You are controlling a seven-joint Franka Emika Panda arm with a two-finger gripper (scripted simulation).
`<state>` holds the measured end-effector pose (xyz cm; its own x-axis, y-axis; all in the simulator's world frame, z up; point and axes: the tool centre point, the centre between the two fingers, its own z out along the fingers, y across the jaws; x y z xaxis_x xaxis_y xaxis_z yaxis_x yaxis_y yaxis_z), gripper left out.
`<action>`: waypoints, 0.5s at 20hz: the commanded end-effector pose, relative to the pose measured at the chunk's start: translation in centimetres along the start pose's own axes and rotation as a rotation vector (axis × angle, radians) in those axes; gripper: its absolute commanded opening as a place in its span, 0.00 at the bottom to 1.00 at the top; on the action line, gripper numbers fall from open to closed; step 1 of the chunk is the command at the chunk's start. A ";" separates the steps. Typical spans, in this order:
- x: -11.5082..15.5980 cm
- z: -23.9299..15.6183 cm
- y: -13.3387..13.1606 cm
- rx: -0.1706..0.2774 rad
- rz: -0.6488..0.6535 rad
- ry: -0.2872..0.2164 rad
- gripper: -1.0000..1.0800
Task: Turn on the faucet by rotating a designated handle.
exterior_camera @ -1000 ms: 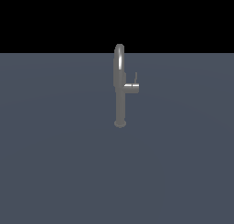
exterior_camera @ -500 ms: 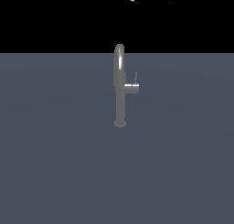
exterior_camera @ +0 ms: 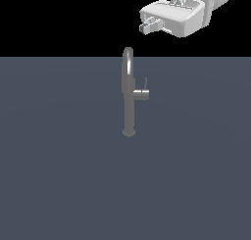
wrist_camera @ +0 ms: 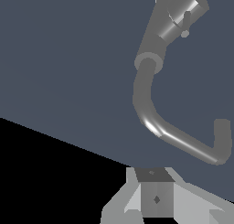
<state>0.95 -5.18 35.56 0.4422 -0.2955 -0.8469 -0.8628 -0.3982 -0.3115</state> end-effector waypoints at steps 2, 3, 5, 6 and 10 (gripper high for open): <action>3.0 0.1 -0.1 0.078 0.082 -0.075 0.00; 3.8 0.2 -0.1 0.101 0.106 -0.097 0.00; 5.6 0.5 0.0 0.147 0.154 -0.140 0.00; 6.4 0.6 0.1 0.170 0.178 -0.162 0.00; 9.4 1.4 0.4 0.253 0.265 -0.240 0.00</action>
<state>4.07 -6.82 27.94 0.1881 -0.1626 -0.9686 -0.9764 -0.1376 -0.1666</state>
